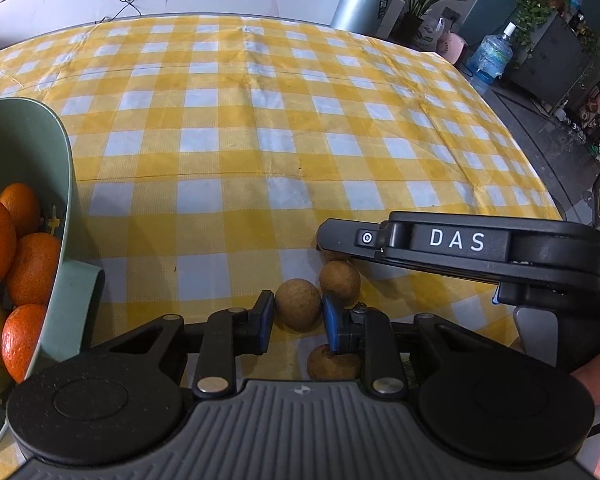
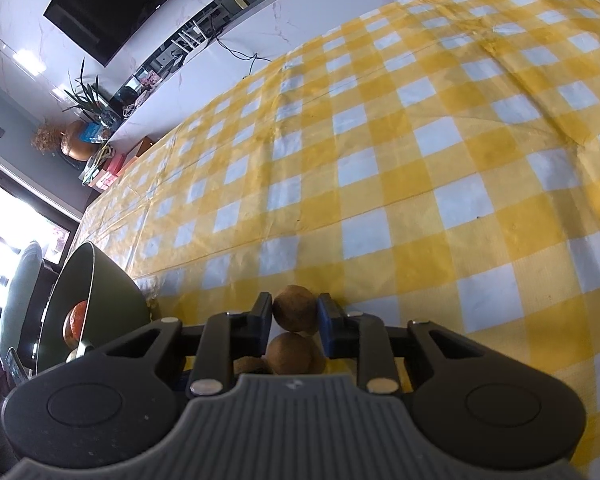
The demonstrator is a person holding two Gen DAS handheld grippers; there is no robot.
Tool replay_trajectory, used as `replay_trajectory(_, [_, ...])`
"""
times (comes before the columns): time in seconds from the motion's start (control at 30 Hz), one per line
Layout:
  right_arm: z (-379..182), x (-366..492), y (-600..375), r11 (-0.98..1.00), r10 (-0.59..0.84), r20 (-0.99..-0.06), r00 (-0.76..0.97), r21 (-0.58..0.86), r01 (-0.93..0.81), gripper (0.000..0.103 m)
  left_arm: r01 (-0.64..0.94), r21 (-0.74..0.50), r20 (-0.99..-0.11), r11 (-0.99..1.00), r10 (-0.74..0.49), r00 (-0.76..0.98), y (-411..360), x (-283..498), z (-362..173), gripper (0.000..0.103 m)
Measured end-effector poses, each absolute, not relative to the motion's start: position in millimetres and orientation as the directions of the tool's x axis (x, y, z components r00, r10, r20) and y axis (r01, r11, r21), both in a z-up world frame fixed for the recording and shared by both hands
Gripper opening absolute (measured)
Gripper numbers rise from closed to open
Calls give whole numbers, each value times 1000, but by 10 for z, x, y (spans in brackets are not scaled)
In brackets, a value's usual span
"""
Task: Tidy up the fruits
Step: 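Grasp a kiwi with the left tool while the right tool grasps another kiwi, then carry the kiwi into the colander with the left tool while the right tool drops its kiwi in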
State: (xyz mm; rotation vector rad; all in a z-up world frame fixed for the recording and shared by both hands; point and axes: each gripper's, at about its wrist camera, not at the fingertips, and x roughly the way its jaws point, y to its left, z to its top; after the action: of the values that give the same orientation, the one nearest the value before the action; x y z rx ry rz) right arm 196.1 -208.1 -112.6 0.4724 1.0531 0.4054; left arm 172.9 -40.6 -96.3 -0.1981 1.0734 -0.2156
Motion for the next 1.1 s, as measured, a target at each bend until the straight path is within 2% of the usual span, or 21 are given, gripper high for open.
replay_trajectory(0.23, [-1051, 1917, -2128, 819, 540, -702, 465, 566, -97, 20, 92, -254, -820, 963, -265, 508, -396, 1640, -792, 28])
replay_trajectory(0.5, [-877, 1801, -2182, 784, 580, -630, 516, 605, -142, 21, 99, -243, -767, 965, -253, 590, -245, 1390, -300, 29])
replay_trajectory(0.7, [-625, 1596, -2039, 761, 627, -552, 550, 586, -279, 21, 41, -240, -742, 970, -211, 636, 95, 1243, 26, 29])
replay_trajectory(0.9, [-335, 1340, -1792, 707, 700, -463, 544, 559, -434, 21, -52, -292, -738, 955, -191, 648, 534, 1173, 156, 29])
replay_trajectory(1.1, [-164, 1161, -1331, 665, 746, -474, 468, 501, -553, 21, -126, -309, -748, 943, -159, 644, 882, 1103, 161, 29])
